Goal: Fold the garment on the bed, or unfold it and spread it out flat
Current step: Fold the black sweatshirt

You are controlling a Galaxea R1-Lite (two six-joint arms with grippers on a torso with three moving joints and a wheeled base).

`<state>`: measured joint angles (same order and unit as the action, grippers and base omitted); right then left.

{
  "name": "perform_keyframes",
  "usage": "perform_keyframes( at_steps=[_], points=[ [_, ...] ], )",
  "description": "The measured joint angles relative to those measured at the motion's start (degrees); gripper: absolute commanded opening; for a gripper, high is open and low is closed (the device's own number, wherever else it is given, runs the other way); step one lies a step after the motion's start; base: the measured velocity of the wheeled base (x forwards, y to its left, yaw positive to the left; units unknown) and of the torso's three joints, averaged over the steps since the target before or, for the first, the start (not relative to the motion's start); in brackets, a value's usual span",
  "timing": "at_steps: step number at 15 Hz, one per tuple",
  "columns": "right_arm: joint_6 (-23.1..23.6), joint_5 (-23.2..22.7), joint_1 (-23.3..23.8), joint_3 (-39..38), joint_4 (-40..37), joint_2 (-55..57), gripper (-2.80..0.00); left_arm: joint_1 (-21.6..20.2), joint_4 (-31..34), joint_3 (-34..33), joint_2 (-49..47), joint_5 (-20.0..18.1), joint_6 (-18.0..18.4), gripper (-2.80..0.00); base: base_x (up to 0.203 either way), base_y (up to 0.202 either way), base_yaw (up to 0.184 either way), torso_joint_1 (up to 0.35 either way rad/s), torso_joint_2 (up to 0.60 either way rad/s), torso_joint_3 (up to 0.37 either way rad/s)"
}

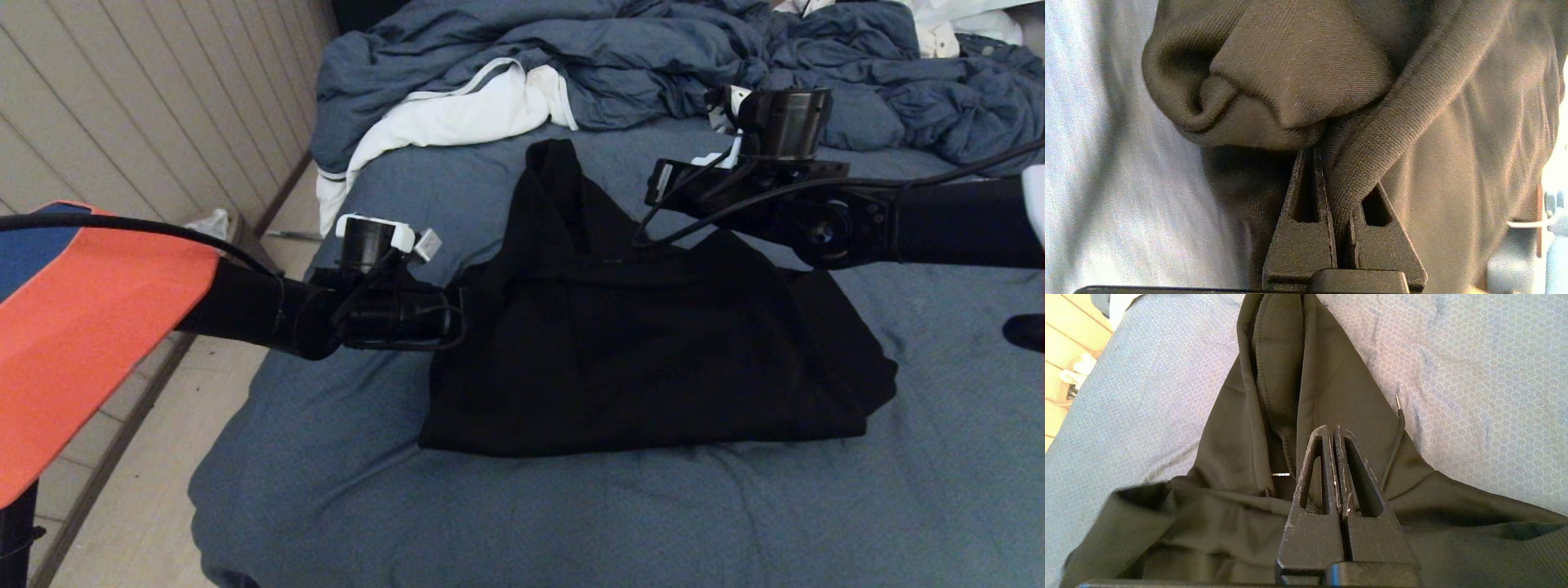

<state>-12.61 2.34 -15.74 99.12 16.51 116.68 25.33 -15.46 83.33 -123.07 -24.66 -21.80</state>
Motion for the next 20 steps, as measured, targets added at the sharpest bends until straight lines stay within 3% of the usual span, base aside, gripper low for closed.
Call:
perform_keyframes(
  at_steps=[2, 6, 7, 20],
  points=[
    [0.0, 0.0, 0.0, 0.2, 0.0, 0.1, -2.80, -1.0, 1.4, 4.0, -2.2, 0.1, -0.2, -2.80, 0.000, 0.000, 0.000, 0.000, 0.00, 0.000],
    [0.1, 0.0, -0.2, 0.3, 0.0, 0.4, -2.80, -2.9, 3.5, 5.3, -3.2, 0.2, -0.1, -2.80, 0.000, 0.000, 0.000, 0.000, 0.00, 0.000],
    [0.1, 0.0, -0.2, 0.3, 0.0, 0.5, -2.80, -3.1, 4.1, 5.2, -3.1, 0.2, -0.1, 0.00, 0.000, 0.000, 0.000, 0.000, 0.00, 0.000],
    [0.2, -0.1, 0.1, 0.5, 0.0, 0.4, -2.80, -6.7, 6.6, 3.4, 3.8, -0.3, -0.3, 0.00, 0.000, 0.000, 0.000, 0.000, 0.00, 0.000]
  ],
)
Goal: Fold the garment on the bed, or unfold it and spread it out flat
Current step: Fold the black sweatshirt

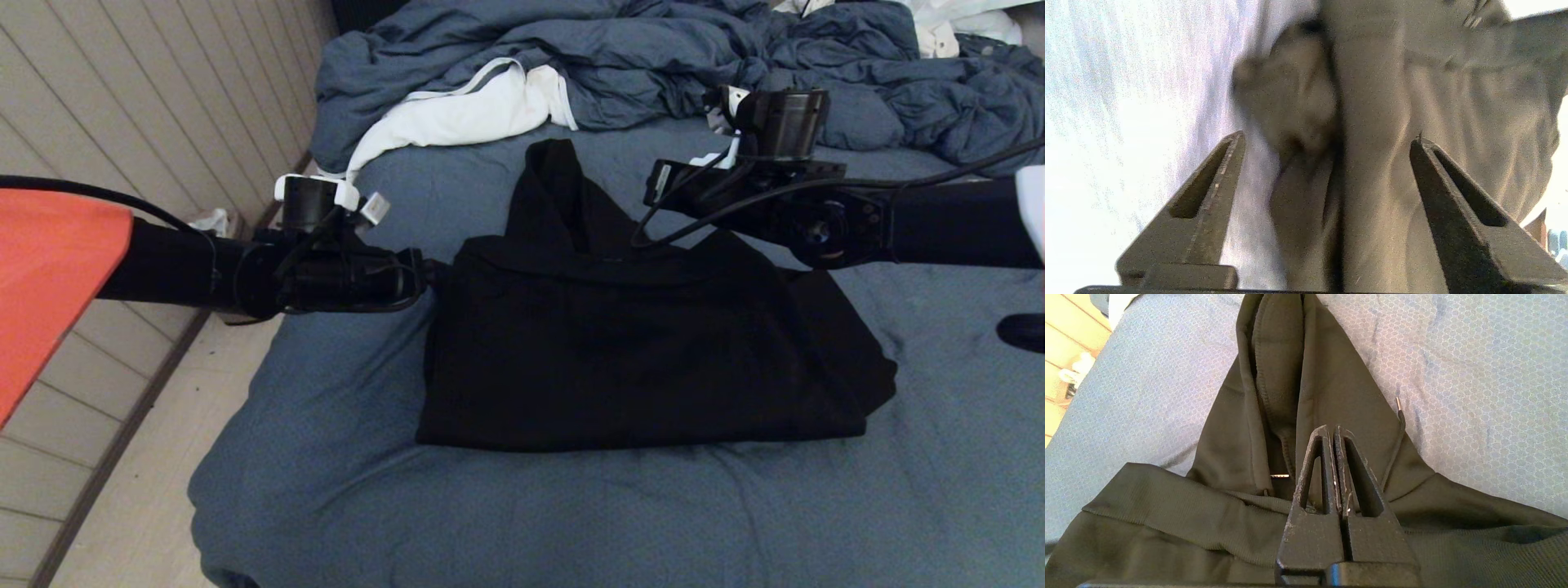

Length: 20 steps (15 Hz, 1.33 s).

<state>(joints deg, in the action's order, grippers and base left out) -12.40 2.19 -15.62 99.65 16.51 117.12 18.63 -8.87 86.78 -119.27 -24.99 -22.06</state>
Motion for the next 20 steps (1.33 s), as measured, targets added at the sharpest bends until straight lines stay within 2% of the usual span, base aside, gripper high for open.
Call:
perform_keyframes(
  at_steps=[7, 11, 20],
  points=[
    [0.0, 0.0, 0.0, -0.3, 0.0, -0.2, -2.80, 0.1, -0.9, -7.1, 1.5, -0.4, 0.6, 0.00, 0.000, 0.000, 0.000, 0.000, 0.00, 0.000],
    [0.1, 0.0, 0.0, -0.4, 0.0, -0.2, -2.80, 2.0, -3.6, -9.8, 0.2, -0.9, 1.8, 0.00, 0.000, 0.000, 0.000, 0.000, 0.00, 0.000],
    [0.1, 0.0, 0.0, -0.3, 0.0, -0.3, -2.80, 7.2, -4.0, -12.0, -2.5, -1.0, 1.6, 0.00, 0.000, 0.000, 0.000, 0.000, 0.00, 0.000]
  ],
)
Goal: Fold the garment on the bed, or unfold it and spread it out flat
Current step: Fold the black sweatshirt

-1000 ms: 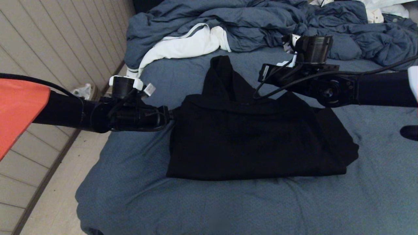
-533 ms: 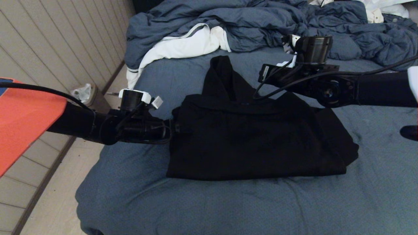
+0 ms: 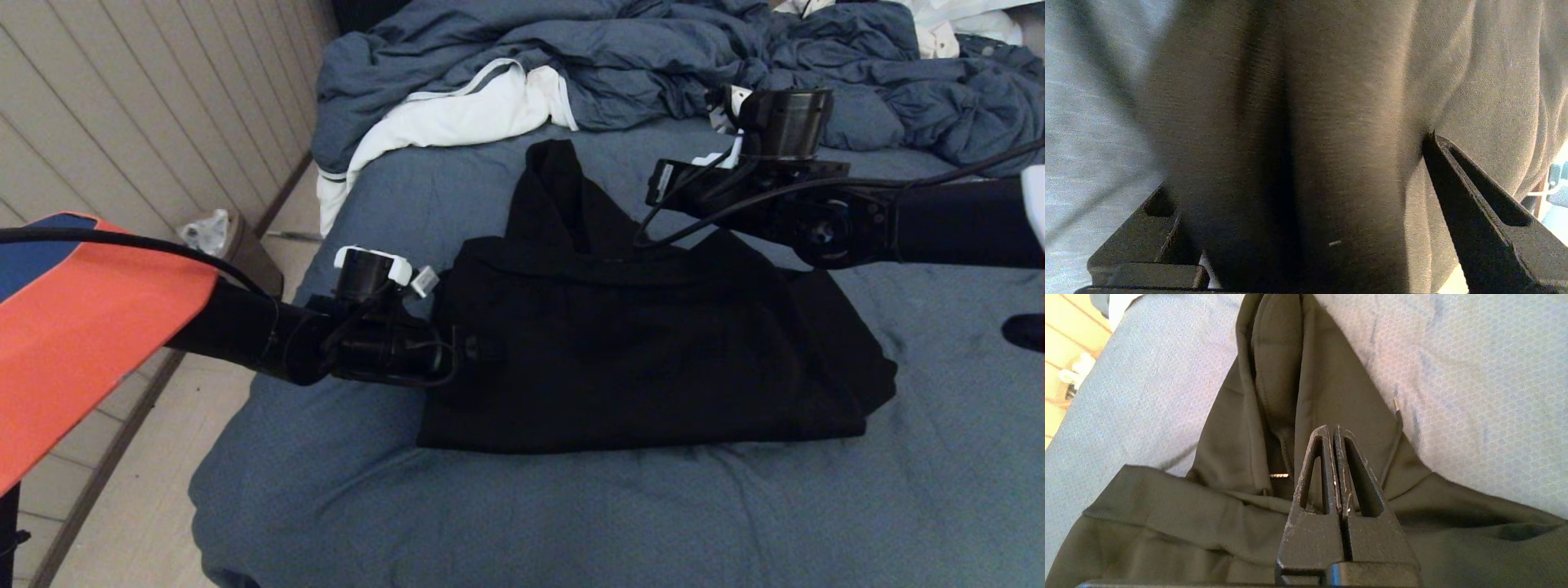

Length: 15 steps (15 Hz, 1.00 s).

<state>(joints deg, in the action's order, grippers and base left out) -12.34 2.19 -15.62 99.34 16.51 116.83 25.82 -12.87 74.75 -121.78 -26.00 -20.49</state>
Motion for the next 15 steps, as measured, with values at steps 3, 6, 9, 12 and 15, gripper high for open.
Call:
perform_keyframes(
  at_steps=[3, 6, 9, 12, 15],
  points=[
    [0.0, 0.0, 0.0, 0.1, 0.0, 0.1, -2.80, 0.7, 0.0, 0.0, -0.4, 0.0, -0.1, -2.80, 0.000, 0.000, 0.000, 0.000, 0.00, 0.000],
    [0.0, 0.0, 0.0, 0.3, 0.0, 0.2, -2.80, 1.2, 0.3, -0.2, -0.4, -0.2, -0.4, -2.80, 0.000, 0.000, 0.000, 0.000, 0.00, 0.000],
    [0.0, 0.0, -0.1, 0.4, 0.0, 0.3, -2.80, 1.5, 0.3, -0.8, -0.2, -0.3, -0.5, -2.80, 0.000, 0.000, 0.000, 0.000, 0.00, 0.000],
    [0.0, 0.0, -0.1, 0.4, 0.0, 0.6, -2.80, 1.8, 0.2, -1.9, 0.7, -0.5, -0.6, -2.80, 0.000, 0.000, 0.000, 0.000, 0.00, 0.000],
    [0.0, 0.0, -0.2, 0.6, 0.0, 1.0, -2.80, 2.4, 0.1, -5.4, 3.2, -2.2, -0.7, -2.80, 0.000, 0.000, 0.000, 0.000, 0.00, 0.000]
  ],
)
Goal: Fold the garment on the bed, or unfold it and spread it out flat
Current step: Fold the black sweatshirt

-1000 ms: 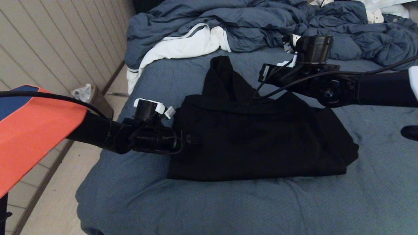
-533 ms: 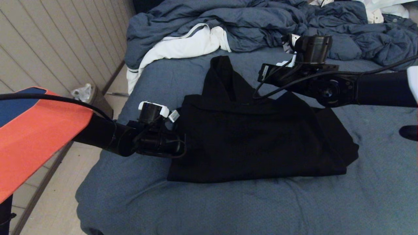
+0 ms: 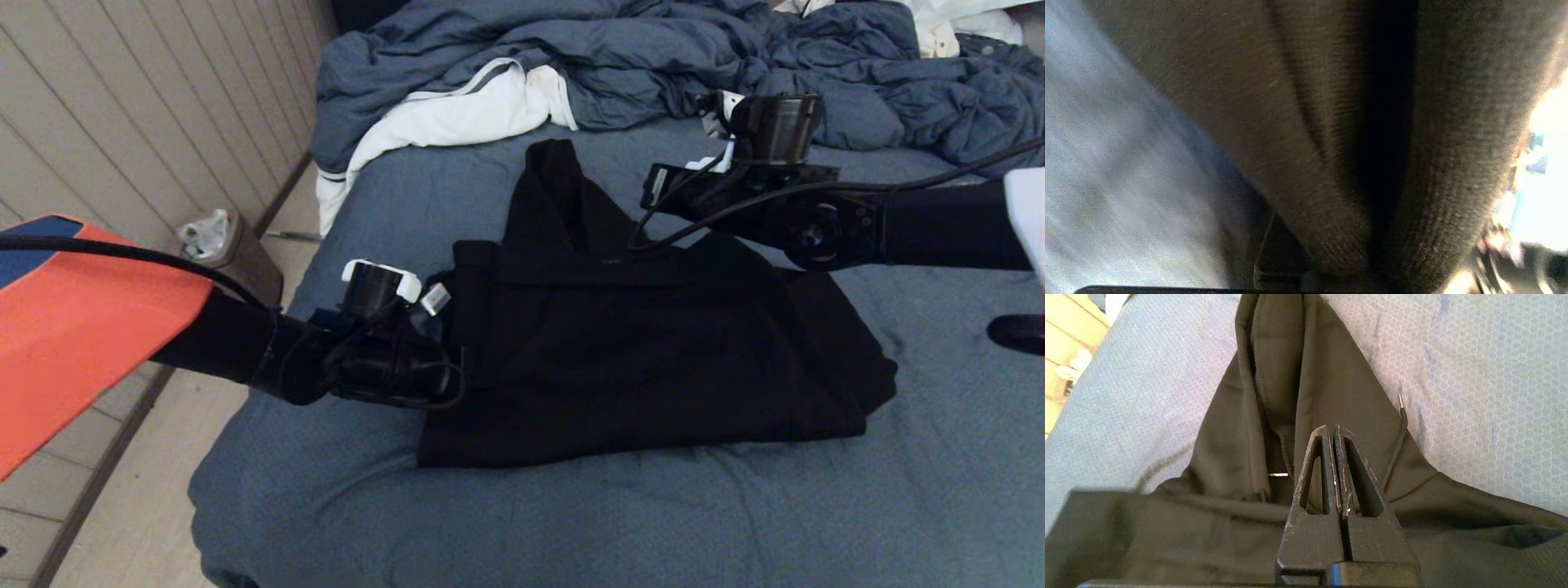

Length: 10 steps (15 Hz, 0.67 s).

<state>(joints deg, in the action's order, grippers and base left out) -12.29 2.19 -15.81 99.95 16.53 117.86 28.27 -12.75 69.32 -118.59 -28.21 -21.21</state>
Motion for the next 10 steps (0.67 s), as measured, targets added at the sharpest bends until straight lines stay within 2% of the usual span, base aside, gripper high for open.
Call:
perform_keyframes(
  at_steps=[6, 10],
  points=[
    [0.0, -0.6, 0.1, 0.2, 0.0, 0.5, -2.80, 1.1, 0.0, -6.0, 3.1, -3.9, -0.6, -2.80, 0.000, 0.000, 0.000, 0.000, 0.00, 0.000],
    [0.1, -0.6, 0.2, 0.4, 0.1, 0.7, -2.80, 3.3, -1.3, -11.0, 4.8, -4.1, -0.3, -2.80, 0.000, 0.000, 0.000, 0.000, 0.00, 0.000]
  ],
)
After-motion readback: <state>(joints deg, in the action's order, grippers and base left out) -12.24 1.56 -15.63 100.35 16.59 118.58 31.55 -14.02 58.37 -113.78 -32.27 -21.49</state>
